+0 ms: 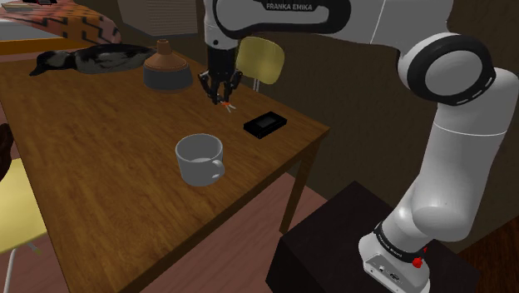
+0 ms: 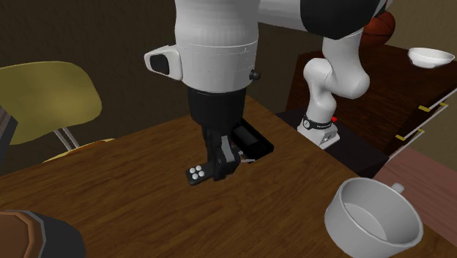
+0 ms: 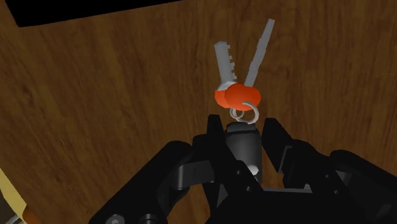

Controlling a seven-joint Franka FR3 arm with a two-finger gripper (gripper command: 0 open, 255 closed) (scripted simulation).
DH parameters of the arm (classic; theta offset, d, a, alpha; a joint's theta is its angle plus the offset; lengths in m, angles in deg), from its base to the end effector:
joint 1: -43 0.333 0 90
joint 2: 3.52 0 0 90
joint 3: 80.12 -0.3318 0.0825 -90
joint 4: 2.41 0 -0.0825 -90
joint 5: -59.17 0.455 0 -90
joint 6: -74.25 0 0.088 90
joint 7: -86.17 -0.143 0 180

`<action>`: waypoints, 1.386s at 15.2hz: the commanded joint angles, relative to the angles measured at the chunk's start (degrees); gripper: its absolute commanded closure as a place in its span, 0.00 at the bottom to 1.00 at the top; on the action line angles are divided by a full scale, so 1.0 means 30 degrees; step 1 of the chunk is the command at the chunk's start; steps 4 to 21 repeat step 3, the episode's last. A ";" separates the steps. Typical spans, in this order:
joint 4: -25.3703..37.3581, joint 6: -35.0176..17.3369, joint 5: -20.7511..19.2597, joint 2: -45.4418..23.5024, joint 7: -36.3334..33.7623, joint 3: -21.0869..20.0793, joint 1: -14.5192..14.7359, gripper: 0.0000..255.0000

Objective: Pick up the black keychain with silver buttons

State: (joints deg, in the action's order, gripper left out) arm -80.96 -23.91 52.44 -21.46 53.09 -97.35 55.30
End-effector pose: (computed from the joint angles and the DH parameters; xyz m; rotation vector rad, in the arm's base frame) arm 0.6573 0.3234 0.5218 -3.1387 0.0997 -0.0782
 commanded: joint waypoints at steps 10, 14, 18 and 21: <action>0.0625 0.0564 -0.0016 -0.0073 0.0005 -0.0013 0.0054 1.00; 0.0625 0.0564 -0.0016 -0.0073 0.0005 -0.0013 0.0054 1.00; 0.0625 0.0564 -0.0016 -0.0073 0.0005 -0.0013 0.0054 1.00; 0.0625 0.0564 -0.0016 -0.0073 0.0005 -0.0013 0.0054 1.00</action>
